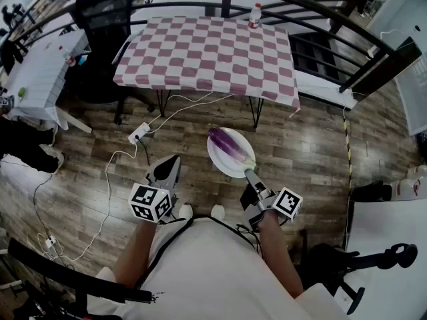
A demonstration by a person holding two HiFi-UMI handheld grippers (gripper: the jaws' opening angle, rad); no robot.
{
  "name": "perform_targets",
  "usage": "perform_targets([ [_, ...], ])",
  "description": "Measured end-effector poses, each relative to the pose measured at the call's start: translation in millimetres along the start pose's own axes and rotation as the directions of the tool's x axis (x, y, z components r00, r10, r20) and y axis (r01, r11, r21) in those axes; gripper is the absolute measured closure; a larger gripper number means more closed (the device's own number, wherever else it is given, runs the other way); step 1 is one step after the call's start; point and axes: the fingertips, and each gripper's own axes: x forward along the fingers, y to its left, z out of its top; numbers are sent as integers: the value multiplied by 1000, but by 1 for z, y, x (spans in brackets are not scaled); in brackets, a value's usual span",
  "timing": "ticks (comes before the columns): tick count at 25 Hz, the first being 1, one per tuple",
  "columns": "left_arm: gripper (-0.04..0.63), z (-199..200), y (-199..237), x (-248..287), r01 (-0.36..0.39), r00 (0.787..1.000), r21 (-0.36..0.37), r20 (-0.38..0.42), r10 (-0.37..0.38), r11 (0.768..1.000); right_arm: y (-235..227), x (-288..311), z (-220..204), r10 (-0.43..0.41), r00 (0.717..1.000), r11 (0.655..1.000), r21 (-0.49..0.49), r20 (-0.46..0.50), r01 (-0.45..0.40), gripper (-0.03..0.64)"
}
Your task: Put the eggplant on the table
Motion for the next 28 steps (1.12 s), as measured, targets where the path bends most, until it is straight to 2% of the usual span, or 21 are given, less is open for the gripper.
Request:
perform_targets([
  [12, 589, -2, 3, -8, 35, 999, 11, -11, -35, 999, 4, -1, -18, 4, 1000, 1000, 7, 24, -4, 586],
  [28, 589, -6, -22, 3, 31, 1000, 11, -3, -31, 999, 3, -19, -3, 25, 1000, 1000, 14, 17, -26, 586],
])
